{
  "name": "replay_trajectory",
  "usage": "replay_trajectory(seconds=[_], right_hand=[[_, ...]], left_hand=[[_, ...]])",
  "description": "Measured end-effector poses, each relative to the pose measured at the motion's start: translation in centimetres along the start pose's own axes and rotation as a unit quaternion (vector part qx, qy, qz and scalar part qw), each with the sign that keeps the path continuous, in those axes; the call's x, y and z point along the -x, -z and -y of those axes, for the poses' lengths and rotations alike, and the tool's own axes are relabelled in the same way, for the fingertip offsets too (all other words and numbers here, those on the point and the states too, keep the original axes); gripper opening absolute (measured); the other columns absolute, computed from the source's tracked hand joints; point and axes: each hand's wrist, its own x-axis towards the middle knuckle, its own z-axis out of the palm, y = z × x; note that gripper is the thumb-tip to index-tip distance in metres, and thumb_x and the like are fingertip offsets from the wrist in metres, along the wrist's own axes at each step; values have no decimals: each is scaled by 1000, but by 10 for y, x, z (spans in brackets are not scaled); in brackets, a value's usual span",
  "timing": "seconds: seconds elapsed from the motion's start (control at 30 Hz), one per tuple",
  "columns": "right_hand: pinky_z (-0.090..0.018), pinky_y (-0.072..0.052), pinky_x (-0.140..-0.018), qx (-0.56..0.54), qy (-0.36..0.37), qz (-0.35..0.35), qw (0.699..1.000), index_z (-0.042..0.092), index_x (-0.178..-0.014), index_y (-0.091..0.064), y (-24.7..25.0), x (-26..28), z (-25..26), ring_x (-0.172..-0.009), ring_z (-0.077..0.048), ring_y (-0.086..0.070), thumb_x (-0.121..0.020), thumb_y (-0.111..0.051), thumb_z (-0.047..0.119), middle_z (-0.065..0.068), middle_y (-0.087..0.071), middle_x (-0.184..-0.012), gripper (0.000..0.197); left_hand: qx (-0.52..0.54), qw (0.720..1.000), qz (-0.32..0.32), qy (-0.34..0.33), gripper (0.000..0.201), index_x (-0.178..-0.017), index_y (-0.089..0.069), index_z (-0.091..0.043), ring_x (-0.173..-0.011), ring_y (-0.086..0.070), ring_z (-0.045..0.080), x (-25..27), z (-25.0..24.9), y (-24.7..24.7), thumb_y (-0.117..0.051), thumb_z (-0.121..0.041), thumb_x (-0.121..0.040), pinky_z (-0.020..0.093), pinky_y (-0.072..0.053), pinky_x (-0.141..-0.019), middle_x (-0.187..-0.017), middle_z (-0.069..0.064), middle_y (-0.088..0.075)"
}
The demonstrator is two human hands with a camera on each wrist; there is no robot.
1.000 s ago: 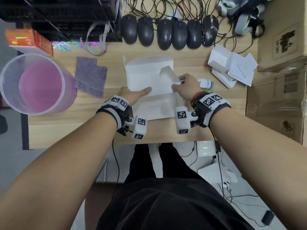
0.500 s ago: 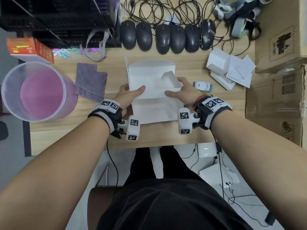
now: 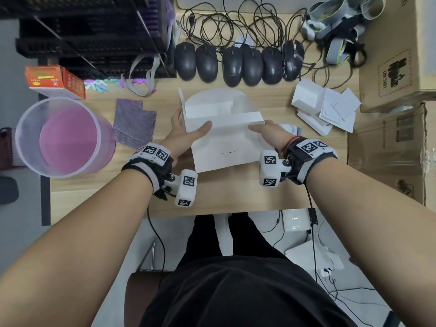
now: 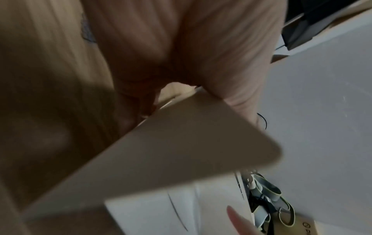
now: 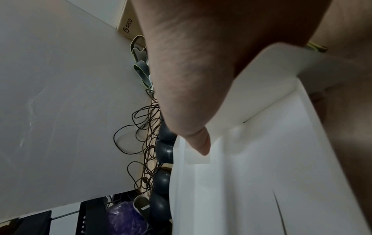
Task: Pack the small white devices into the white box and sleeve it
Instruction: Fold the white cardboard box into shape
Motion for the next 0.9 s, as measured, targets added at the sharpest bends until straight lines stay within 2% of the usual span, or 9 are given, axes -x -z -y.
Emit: replay_trajectory(seconds=[0.17,0.23,0.3,0.4,0.5,0.57,0.67,0.77,0.9], right_hand=[[-32,-36,-101,46,-16,-28,998,3,-147,-37,5,1,11,-130,-29,-45,-106,-40,27,-14,-44,-148,47],[-33,-33,-110,65,-30,-18,997,2,-146,-40,7,2,13,-138,-32,-40,-107,-37,26,-17,-42,-151,46],[-36,-36,-112,71,-32,-14,997,5,-143,-46,6,4,14,-134,-33,-45,-103,-42,33,-15,-49,-145,49],[-41,-38,-111,46,-60,-57,996,18,-133,-55,6,-4,8,-126,-31,-51,-88,-50,53,-3,-54,-136,57],[-33,-41,-102,4,-60,-53,997,9,-139,-50,7,4,14,-123,-31,-52,-100,-46,37,-10,-53,-136,48],[-32,-43,-85,8,-60,-62,996,11,-139,-51,9,8,15,-113,-29,-54,-99,-48,39,-9,-53,-135,48],[-33,-45,-80,25,-69,-52,996,15,-132,-54,11,8,15,-103,-27,-55,-91,-58,39,-6,-55,-125,47],[-30,-47,-70,151,-84,-12,985,12,-106,-63,14,19,21,-96,-29,-60,-78,-65,31,-11,-62,-115,34],[-28,-40,-73,304,-70,34,949,0,-98,-65,16,21,18,-91,-26,-50,-97,-49,13,-19,-58,-110,20]], left_hand=[[-2,996,70,-53,141,-157,9,-33,-139,-44,15,7,-5,5,-87,-61,-58,41,-40,-113,-160,-4,-35],[-41,992,101,-69,149,-158,11,-31,-135,-45,13,12,-9,6,-89,-57,-51,36,-42,-111,-158,1,-37],[-103,983,132,-77,160,-156,17,-29,-142,-38,17,14,-12,4,-87,-72,-43,38,-34,-116,-160,2,-32],[-222,958,165,-83,132,-154,11,-43,-140,-44,31,1,-6,9,-64,-91,-56,51,-31,-119,-158,14,-37],[-291,937,176,-81,123,-151,-2,-46,-128,-56,35,-3,-7,15,-65,-90,-56,53,-40,-112,-143,23,-52],[-320,925,185,-86,127,-154,-2,-40,-134,-47,24,5,-15,15,-76,-79,-57,44,-36,-116,-150,11,-45],[-352,915,189,-48,133,-151,-7,-43,-130,-45,17,2,-16,18,-96,-39,-53,40,-36,-113,-144,-5,-47],[-363,912,188,-31,129,-143,-17,-44,-119,-56,17,0,-18,18,-100,-35,-45,41,-45,-106,-128,-9,-56],[-439,881,170,-34,118,-143,-21,-29,-100,-58,11,2,-24,19,-99,-23,-55,29,-48,-79,-116,-13,-55]])
